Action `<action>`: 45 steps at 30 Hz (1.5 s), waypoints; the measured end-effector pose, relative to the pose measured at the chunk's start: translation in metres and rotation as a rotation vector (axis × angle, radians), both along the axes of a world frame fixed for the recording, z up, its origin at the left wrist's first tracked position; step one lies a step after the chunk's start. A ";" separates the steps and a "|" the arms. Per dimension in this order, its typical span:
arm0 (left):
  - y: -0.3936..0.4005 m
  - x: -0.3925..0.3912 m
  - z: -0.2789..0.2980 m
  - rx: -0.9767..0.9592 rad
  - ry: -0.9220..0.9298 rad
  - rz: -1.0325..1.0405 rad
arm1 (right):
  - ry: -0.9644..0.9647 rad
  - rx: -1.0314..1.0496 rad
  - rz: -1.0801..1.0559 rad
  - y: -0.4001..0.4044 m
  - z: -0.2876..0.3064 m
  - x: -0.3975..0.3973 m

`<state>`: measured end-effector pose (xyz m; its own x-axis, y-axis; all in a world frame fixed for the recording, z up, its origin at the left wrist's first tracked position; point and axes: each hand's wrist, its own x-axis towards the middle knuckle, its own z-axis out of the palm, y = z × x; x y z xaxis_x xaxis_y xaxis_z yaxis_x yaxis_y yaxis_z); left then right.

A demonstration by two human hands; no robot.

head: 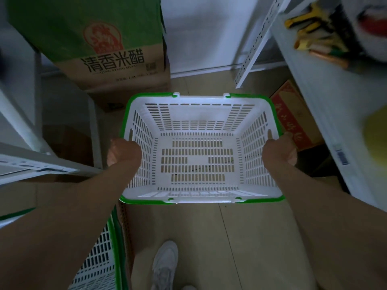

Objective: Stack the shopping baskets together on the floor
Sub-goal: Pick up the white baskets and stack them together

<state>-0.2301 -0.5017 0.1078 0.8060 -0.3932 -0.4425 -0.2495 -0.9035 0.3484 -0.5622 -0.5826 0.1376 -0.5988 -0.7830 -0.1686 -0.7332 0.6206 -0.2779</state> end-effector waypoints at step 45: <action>0.308 0.146 0.195 -0.099 -0.125 0.110 | 0.148 0.033 0.616 0.218 0.204 0.135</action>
<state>-0.0844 -0.1939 0.3032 0.8929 -0.3360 -0.2997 -0.1978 -0.8907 0.4093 -0.4276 -0.3644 0.3417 -0.0587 -0.9872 -0.1485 -0.9877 0.0790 -0.1346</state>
